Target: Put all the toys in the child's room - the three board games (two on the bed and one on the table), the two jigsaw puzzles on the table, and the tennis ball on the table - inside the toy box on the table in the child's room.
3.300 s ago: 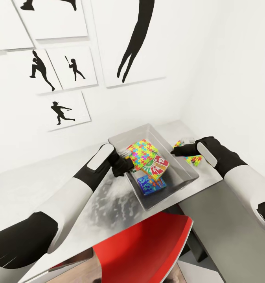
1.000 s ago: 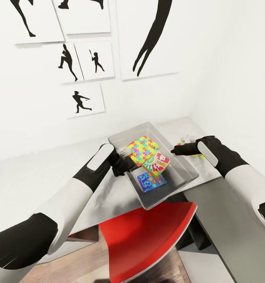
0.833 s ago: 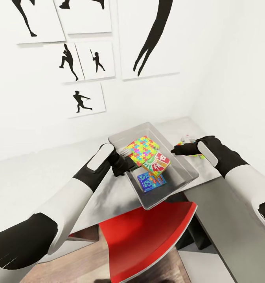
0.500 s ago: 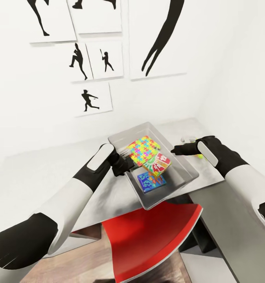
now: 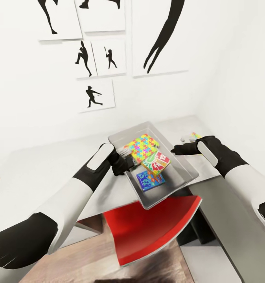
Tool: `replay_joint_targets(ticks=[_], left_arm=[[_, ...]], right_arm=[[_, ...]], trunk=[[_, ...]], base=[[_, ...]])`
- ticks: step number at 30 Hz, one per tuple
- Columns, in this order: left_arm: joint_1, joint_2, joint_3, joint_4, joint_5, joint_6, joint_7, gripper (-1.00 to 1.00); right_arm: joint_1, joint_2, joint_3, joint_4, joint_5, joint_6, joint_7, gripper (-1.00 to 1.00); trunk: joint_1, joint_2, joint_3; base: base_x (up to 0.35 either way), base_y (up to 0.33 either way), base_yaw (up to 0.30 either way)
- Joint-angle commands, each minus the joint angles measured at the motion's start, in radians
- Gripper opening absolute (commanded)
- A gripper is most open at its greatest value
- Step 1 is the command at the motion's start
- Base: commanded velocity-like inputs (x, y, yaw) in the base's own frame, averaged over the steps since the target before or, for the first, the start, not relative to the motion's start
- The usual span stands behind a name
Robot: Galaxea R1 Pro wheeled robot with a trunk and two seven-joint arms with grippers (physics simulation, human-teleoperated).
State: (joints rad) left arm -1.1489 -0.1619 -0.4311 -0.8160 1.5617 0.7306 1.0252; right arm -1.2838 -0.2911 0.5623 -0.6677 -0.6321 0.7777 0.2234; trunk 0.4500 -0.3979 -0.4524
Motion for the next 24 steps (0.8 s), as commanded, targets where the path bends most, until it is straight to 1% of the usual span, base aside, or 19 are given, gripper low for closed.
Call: replay_joint_targets(ticks=[1,6,9,20,24], left_arm=[[-0.002,0.0,-0.017,-0.002,0.037,-0.001,0.01,-1.0],[-0.003,-0.001,-0.017,-0.004,0.037,-0.001,0.009,-1.0],[-0.003,-0.001,-0.017,-0.007,0.037,-0.002,0.009,-1.0],[-0.003,-0.001,-0.017,-0.012,0.037,-0.002,0.01,-1.0],[-0.003,0.0,-0.017,-0.012,0.037,-0.002,0.01,-1.0]], right_arm=[[-0.001,-0.001,0.007,0.0,-0.001,0.014,0.007,-1.0],[-0.001,-0.001,0.007,0.0,-0.001,0.014,0.007,-1.0],[-0.001,-0.001,0.007,0.0,-0.001,0.014,0.007,-1.0],[-0.001,-0.002,0.007,0.0,-0.001,0.014,0.007,-1.0],[-0.001,-0.002,0.007,0.0,-0.001,0.013,0.007,-1.0]], trunk=[[0.0,-0.002,-0.002],[0.0,-0.002,-0.002],[0.0,-0.002,-0.002],[0.0,-0.002,-0.002],[0.0,-0.002,-0.002]], base=[[-0.275,0.119,0.001],[-0.256,0.143,0.001],[-0.139,0.088,0.0],[-0.034,0.025,0.0],[-0.004,0.118,0.0]])
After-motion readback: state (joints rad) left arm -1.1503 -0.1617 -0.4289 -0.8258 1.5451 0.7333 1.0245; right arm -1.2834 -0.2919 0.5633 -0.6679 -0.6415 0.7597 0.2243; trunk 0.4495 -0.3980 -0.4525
